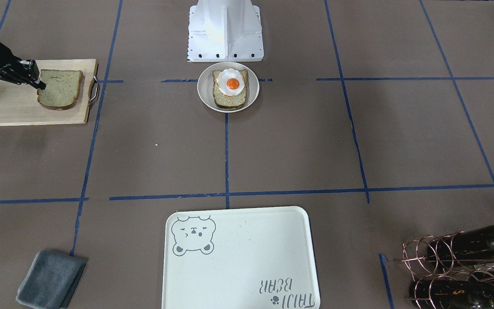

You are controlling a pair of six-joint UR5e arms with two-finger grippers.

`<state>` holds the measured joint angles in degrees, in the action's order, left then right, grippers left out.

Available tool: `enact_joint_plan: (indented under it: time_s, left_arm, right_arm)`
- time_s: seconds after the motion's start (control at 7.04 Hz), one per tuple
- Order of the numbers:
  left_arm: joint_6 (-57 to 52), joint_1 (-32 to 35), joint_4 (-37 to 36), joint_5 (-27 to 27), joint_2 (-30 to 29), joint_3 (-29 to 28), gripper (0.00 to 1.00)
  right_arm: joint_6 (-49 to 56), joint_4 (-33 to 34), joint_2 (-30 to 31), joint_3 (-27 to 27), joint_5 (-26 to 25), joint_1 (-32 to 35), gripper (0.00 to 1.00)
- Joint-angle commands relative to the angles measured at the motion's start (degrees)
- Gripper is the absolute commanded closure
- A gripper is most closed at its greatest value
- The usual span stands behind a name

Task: Make sandwich and place on tray
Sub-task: 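Lift the bread slice with the right gripper and carry it over the plate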

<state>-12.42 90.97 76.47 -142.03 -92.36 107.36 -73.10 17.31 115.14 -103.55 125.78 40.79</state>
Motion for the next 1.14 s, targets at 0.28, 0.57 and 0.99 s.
enact_joint_plan:
  time_s: [0.28, 0.57, 0.99]
  left_arm:
    - [0.0, 0.0, 0.0, 0.0, 0.0, 0.4, 0.00]
    - [-0.1, 0.0, 0.0, 0.0, 0.0, 0.0, 0.00]
    - [-0.1, -0.1, 0.1, 0.0, 0.0, -0.6, 0.00]
  right_arm:
    - [-17.9, -0.4, -15.2, -0.9, 2.0, -3.9, 1.00]
    - [-25.2, 3.8, -25.4, -0.7, -0.8, -9.6, 1.00]
    - [-25.3, 18.9, -38.0, -0.6, -8.6, -18.7, 1.00]
